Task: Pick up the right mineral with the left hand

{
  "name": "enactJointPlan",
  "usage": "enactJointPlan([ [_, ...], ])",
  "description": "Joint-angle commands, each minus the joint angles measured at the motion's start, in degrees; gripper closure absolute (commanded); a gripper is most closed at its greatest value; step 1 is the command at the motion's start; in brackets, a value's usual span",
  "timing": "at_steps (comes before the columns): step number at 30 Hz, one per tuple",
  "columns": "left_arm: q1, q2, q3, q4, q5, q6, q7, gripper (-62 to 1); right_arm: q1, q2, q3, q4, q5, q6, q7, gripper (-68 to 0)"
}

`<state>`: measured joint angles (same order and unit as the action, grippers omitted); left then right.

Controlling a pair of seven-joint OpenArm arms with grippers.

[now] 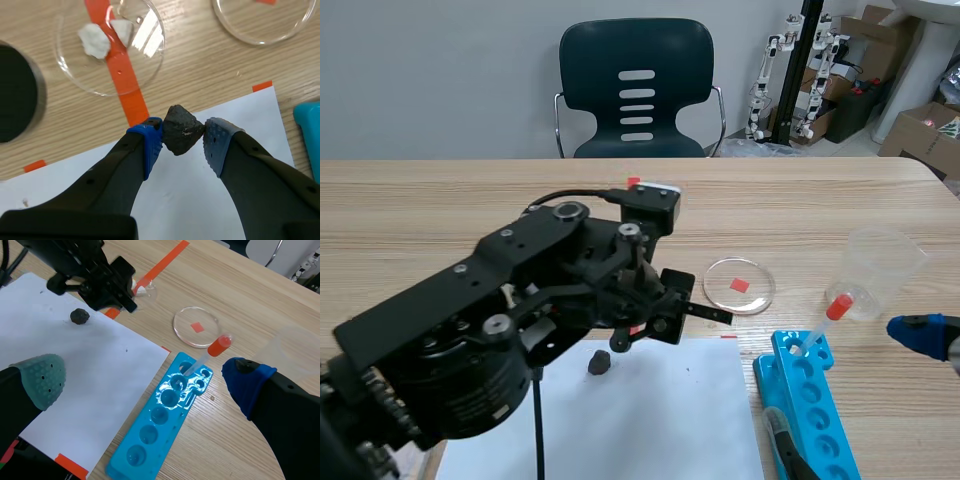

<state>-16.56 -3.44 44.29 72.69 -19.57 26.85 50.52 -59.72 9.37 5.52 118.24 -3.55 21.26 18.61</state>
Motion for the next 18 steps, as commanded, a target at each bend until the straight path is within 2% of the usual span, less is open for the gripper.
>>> enactJointPlan([
  [1, 1.05, -1.16, -0.72, 3.06, -0.13, -0.96, -2.29, -14.3, -0.11, 0.48, 0.15, 0.09, 0.57, -0.22, 0.87, -67.9],
  [4, 4.22, -4.68, -2.54, 8.31, -0.15, -1.20, -6.43, -14.3, -0.11, 0.48, 0.15, 0.09, 0.57, -0.22, 0.87, -67.9],
  [6, 6.71, -7.34, -4.15, 11.67, -0.15, -2.49, -10.21, -14.3, -0.11, 0.48, 0.15, 0.09, 0.57, -0.22, 0.87, -67.9],
  [10, 12.59, -12.96, -7.82, 16.79, -0.15, -8.72, -19.67, -14.3, -0.11, 0.48, 0.15, 0.09, 0.57, -0.22, 0.87, -67.9],
  [13, 17.49, -16.70, -10.82, 19.61, -0.15, -14.82, -26.86, -14.3, -0.11, 0.48, 0.15, 0.09, 0.57, -0.22, 0.87, -67.9],
  [18, 26.08, -21.07, -17.07, 24.11, -0.37, -22.86, -37.22, -14.3, -0.11, 0.48, 0.15, 0.09, 0.57, -0.22, 0.85, -67.9],
])
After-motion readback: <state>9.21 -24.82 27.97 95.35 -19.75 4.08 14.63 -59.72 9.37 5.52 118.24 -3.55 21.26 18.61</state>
